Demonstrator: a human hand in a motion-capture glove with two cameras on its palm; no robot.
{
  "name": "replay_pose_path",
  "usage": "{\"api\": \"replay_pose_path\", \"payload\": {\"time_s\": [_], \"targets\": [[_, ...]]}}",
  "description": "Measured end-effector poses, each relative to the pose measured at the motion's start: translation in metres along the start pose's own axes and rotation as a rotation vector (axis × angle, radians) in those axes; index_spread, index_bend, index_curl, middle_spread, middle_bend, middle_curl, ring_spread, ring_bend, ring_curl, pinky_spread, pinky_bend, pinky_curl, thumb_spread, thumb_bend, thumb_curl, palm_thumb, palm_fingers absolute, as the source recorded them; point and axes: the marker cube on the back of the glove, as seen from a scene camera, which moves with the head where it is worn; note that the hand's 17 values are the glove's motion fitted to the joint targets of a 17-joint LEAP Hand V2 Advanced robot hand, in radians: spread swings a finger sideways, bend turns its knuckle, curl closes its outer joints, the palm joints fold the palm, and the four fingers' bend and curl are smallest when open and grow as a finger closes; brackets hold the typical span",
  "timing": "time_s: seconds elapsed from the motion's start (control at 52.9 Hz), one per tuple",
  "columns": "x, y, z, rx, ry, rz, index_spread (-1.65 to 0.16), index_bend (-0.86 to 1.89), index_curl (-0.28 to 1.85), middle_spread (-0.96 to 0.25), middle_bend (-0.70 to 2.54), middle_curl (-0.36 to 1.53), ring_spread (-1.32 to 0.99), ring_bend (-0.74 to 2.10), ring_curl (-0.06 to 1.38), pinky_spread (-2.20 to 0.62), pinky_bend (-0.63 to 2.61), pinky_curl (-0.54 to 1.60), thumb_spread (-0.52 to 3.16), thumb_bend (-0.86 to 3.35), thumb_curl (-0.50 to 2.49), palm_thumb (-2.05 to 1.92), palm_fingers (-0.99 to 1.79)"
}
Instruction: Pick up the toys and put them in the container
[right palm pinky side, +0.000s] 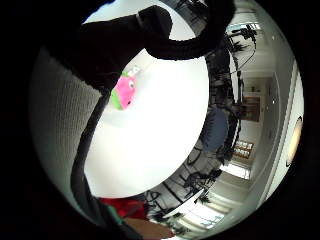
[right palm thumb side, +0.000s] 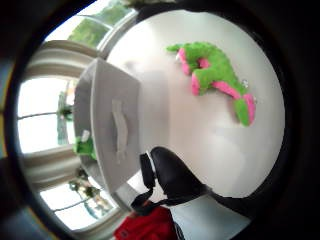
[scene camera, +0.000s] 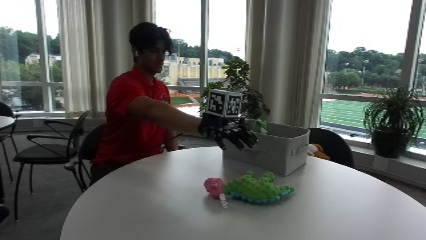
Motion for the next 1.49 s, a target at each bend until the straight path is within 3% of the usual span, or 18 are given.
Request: {"api": "replay_pose_path", "payload": {"time_s": [0.17, 0.454, 0.718, 0.794, 0.926, 1.096, 1.342, 1.493], "targets": [[-0.009, -0.040, 0.036, 0.014, 0.038, -0.031, -0.37, 0.12, 0.23, -0.17, 0.19, 0.45, -0.16, 0.50, 0.35, 0.09, 0.99, 0.36, 0.99, -0.04, 0.32, -0.02, -0.05], [-0.012, -0.095, 0.088, -0.117, -0.044, -0.025, -0.37, 0.11, 0.18, -0.15, 0.18, 0.42, -0.16, 0.55, 0.35, 0.08, 1.15, 0.39, 1.01, -0.03, 0.31, -0.02, -0.03], [-0.017, -0.108, 0.120, -0.206, -0.020, -0.013, -0.39, 0.13, 0.20, -0.09, 0.08, 0.32, -0.09, 0.62, 0.37, 0.01, 1.37, 0.43, 1.06, 0.00, 0.34, 0.05, -0.06], [-0.018, -0.108, 0.119, -0.185, -0.040, -0.001, -0.41, 0.10, 0.17, -0.10, 0.07, 0.27, -0.18, 0.92, 0.41, -0.21, 1.46, 0.43, 1.13, 0.04, 0.37, 0.14, 0.20], [-0.020, -0.109, 0.116, -0.091, -0.025, 0.009, -0.44, 0.22, 0.21, -0.17, 0.14, 0.25, -0.32, 1.01, 0.45, -0.33, 1.47, 0.43, 1.24, 0.11, 0.42, 0.27, 0.46], [-0.023, -0.100, 0.112, 0.017, -0.001, -0.005, -0.45, 0.39, 0.29, -0.34, 0.34, 0.33, -0.44, 1.06, 0.47, -0.37, 1.32, 0.40, 1.00, 0.21, 0.57, 0.58, 0.97], [-0.039, -0.070, 0.072, 0.112, -0.085, -0.051, -0.43, 0.59, 0.46, -0.45, 0.54, 0.45, -0.46, 1.11, 0.53, -0.39, 1.21, 0.43, 0.71, 0.18, 0.71, 0.66, 1.14], [-0.056, -0.051, -0.010, 0.255, -0.101, -0.109, -0.41, 0.63, 0.54, -0.48, 0.64, 0.53, -0.48, 1.14, 0.55, -0.39, 1.19, 0.45, 0.59, 0.17, 0.78, 0.67, 1.10]]}}
